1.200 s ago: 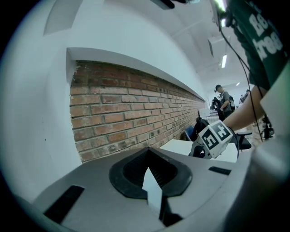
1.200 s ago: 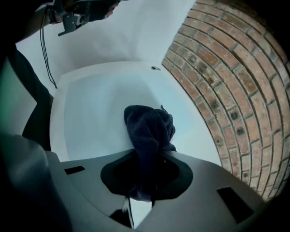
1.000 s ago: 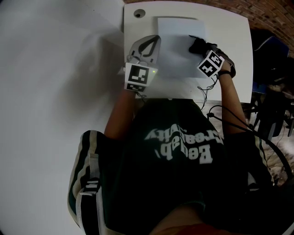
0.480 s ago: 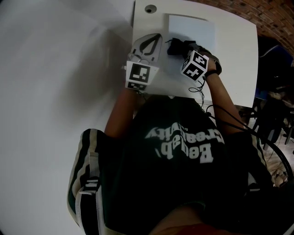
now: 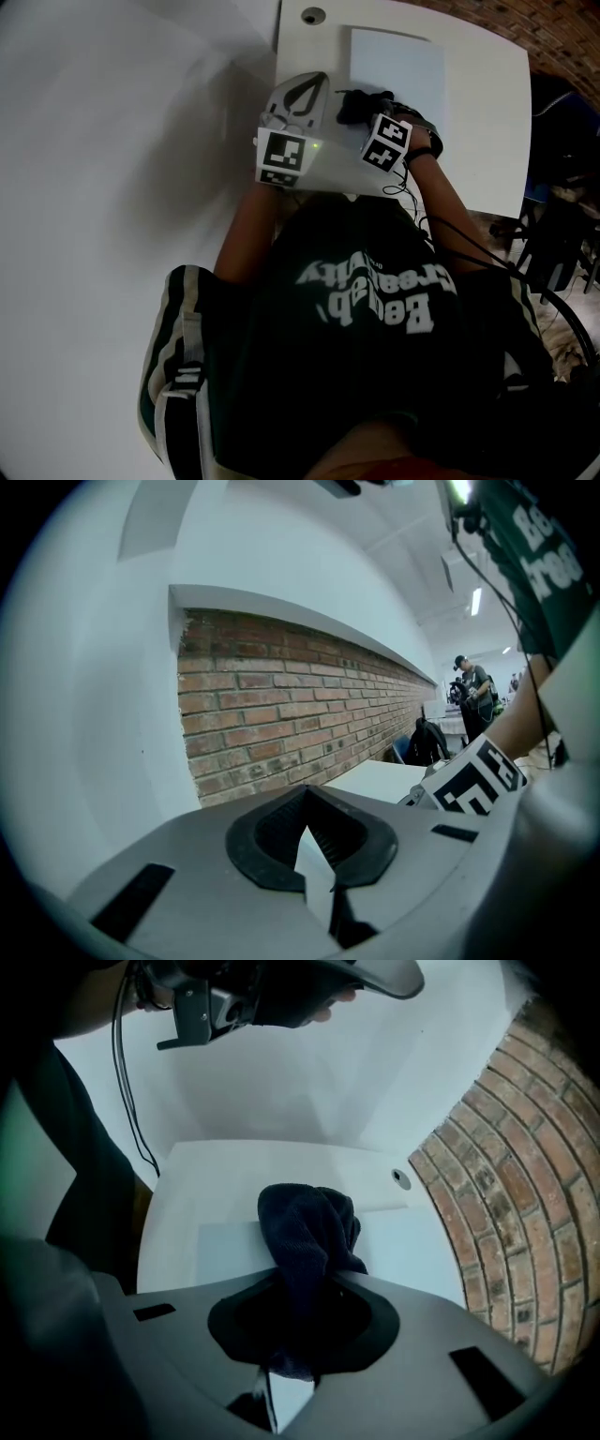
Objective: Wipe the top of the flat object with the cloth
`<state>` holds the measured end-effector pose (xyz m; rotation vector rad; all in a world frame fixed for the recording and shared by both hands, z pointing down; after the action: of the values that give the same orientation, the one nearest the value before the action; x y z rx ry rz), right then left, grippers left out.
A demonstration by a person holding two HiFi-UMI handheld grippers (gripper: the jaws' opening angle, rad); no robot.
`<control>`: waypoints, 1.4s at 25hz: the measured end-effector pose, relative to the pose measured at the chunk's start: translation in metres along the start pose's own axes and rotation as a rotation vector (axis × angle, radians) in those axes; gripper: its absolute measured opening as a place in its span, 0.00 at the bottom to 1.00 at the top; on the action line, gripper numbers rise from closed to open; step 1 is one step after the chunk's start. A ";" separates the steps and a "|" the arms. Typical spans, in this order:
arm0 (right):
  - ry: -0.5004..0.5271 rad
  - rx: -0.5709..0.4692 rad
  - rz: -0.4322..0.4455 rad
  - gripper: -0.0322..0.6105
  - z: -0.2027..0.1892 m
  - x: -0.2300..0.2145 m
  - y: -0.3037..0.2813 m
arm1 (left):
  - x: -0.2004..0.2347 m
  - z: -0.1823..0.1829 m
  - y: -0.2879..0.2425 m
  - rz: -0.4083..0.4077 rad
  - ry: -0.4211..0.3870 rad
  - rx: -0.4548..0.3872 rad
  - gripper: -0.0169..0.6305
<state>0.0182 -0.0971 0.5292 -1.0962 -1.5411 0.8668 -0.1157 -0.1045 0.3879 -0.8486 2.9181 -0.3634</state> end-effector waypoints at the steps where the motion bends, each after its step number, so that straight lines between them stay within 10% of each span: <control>1: -0.008 0.011 -0.002 0.14 -0.005 -0.001 0.000 | -0.001 0.000 -0.003 -0.011 -0.003 -0.002 0.02; 21: -0.327 0.238 -0.116 0.14 -0.175 -0.010 0.050 | -0.060 0.020 -0.036 -0.169 -0.054 -0.021 0.02; 35: -0.160 -0.039 -0.054 0.14 -0.007 0.018 0.049 | -0.034 0.013 -0.002 -0.135 -0.059 -0.014 0.02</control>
<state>0.0345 -0.0641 0.4913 -1.0280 -1.7182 0.9086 -0.0843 -0.0902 0.3765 -1.0438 2.8202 -0.3219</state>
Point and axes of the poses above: the fingertips, and each gripper's own axes: y backward along the fingers, x to its left, z out of its top, the point moved 6 cm from there along y, backward along the fingers, and after that the axes turned 7 degrees about y, right-handed, at the moved point
